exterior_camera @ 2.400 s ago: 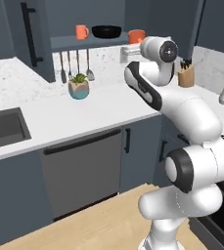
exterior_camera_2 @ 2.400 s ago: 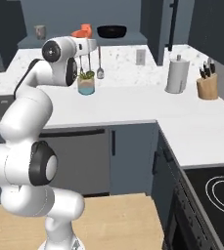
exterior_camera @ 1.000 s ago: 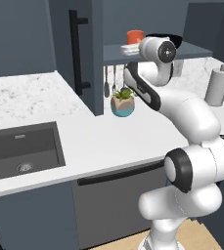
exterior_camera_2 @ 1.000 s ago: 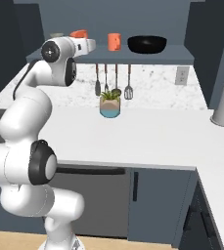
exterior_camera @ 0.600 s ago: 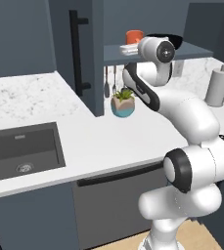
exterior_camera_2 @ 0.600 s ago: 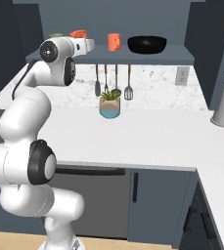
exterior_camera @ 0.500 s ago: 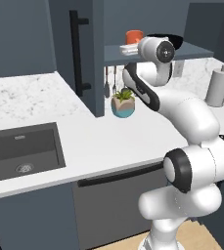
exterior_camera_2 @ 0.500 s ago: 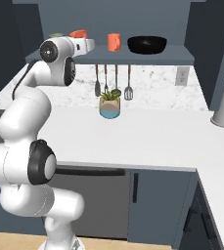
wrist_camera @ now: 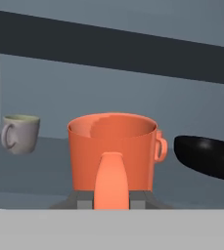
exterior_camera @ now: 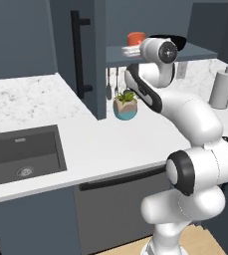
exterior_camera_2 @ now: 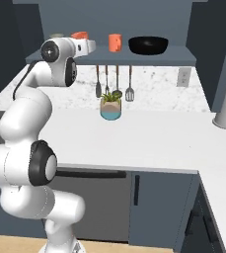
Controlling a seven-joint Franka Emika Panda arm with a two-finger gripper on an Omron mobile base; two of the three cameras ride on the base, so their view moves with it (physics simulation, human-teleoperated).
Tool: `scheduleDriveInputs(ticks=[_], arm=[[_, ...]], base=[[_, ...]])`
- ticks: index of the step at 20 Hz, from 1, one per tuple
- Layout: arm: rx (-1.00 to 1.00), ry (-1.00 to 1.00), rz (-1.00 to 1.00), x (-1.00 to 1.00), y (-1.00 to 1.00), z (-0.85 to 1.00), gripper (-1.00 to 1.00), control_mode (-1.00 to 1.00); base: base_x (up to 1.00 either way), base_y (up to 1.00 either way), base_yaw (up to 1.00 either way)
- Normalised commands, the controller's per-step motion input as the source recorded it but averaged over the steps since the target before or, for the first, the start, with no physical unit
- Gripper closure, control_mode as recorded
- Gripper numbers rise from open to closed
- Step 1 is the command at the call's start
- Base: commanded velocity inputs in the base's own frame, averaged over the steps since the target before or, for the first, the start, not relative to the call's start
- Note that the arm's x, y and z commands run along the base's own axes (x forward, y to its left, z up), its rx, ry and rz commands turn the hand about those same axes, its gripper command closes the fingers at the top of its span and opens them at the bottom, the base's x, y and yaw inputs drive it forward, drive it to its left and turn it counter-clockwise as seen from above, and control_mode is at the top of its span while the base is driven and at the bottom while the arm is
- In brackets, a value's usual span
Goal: Gather all objects into one cabinet and sort the glasses and bowls to opposite sides.
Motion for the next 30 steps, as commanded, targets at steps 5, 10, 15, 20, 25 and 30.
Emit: scheduleDriveInputs(ticks=[5,10,15,20,25,30], arm=[[0.04,0.04,0.00,0.47,0.00,-0.14,1.00,-1.00],[0.02,0.10,0.00,0.65,0.00,-0.11,1.00,-1.00],[0.00,0.09,0.00,0.54,0.00,-0.07,1.00,-1.00],[0.00,0.03,0.00,0.40,0.00,-0.01,1.00,-1.00],[0.00,0.01,0.00,0.23,0.00,0.00,1.00,-1.00],[0.00,0.00,0.00,0.00,0.00,0.00,1.00,-1.00]], base=[[0.00,0.00,0.00],[0.00,0.00,0.00],[0.00,0.00,0.00],[0.00,0.00,0.00],[0.00,0.00,0.00],[0.00,0.00,0.00]])
